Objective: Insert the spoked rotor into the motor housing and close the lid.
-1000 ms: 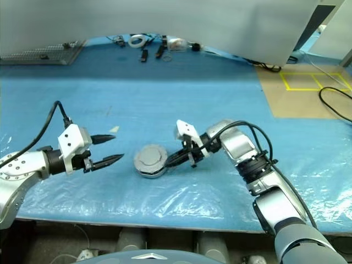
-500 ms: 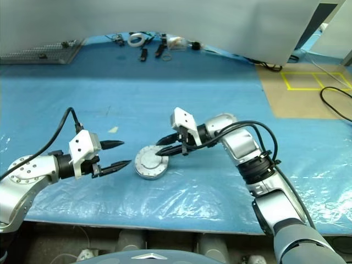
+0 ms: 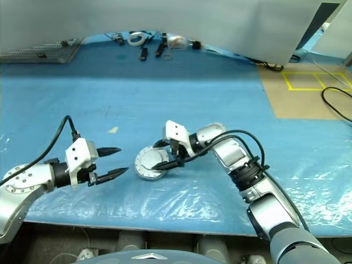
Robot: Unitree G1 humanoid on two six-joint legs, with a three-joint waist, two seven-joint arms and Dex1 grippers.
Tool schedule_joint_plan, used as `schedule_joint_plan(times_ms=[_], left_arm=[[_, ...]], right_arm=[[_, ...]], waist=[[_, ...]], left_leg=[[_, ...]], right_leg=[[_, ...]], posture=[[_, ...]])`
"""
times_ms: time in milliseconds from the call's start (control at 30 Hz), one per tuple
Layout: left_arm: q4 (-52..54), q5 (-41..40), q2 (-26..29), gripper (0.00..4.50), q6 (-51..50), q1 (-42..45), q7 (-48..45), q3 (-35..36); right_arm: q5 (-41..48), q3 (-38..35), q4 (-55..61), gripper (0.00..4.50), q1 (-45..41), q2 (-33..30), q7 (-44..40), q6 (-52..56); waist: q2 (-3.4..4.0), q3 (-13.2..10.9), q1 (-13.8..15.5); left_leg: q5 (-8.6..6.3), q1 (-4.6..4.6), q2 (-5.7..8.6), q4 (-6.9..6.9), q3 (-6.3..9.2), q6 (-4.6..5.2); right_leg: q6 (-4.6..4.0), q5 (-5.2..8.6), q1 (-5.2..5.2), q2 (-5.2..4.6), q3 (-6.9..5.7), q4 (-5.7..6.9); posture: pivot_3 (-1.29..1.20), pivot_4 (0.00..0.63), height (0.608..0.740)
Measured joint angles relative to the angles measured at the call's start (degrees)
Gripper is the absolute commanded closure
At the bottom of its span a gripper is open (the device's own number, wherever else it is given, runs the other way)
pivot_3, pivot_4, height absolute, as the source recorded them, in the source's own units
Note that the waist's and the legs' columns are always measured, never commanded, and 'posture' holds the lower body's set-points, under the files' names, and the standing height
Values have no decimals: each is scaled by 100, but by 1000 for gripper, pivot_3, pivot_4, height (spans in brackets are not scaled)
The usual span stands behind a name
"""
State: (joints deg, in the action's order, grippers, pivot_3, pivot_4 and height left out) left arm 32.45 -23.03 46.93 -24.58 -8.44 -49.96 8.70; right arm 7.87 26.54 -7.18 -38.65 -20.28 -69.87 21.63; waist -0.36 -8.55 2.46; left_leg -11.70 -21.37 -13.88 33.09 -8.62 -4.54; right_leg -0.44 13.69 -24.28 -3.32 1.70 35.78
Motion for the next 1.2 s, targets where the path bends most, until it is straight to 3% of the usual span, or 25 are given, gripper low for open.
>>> schedule_joint_plan(times_ms=[467,600,633,1200], left_arm=[[-104,289,-17,1213,454,-216,-6,98],[-104,257,-42,1213,412,-66,24,99],[-104,257,-42,1213,410,-63,24,99],[-230,193,-54,1213,377,54,92,100]], right_arm=[[-289,160,-436,629,88,263,214,-499],[-329,155,-559,1516,88,285,224,-691],[-329,152,-572,1543,88,291,224,-715],[-417,158,-556,1543,104,418,276,-647]], waist=[[0,0,0],[-1,1,-1],[-1,1,-1],[-3,2,-20]], left_leg=[[0,8,1,1,0,0],[0,19,1,1,0,0],[0,19,1,1,0,0],[0,26,-1,2,0,1]], right_leg=[[1,-1,8,-1,1,1],[1,-1,17,-1,1,1],[1,-1,17,0,1,1],[1,-1,19,0,3,6]], posture=[[0,150,740],[0,150,740],[0,150,740],[0,150,740]])
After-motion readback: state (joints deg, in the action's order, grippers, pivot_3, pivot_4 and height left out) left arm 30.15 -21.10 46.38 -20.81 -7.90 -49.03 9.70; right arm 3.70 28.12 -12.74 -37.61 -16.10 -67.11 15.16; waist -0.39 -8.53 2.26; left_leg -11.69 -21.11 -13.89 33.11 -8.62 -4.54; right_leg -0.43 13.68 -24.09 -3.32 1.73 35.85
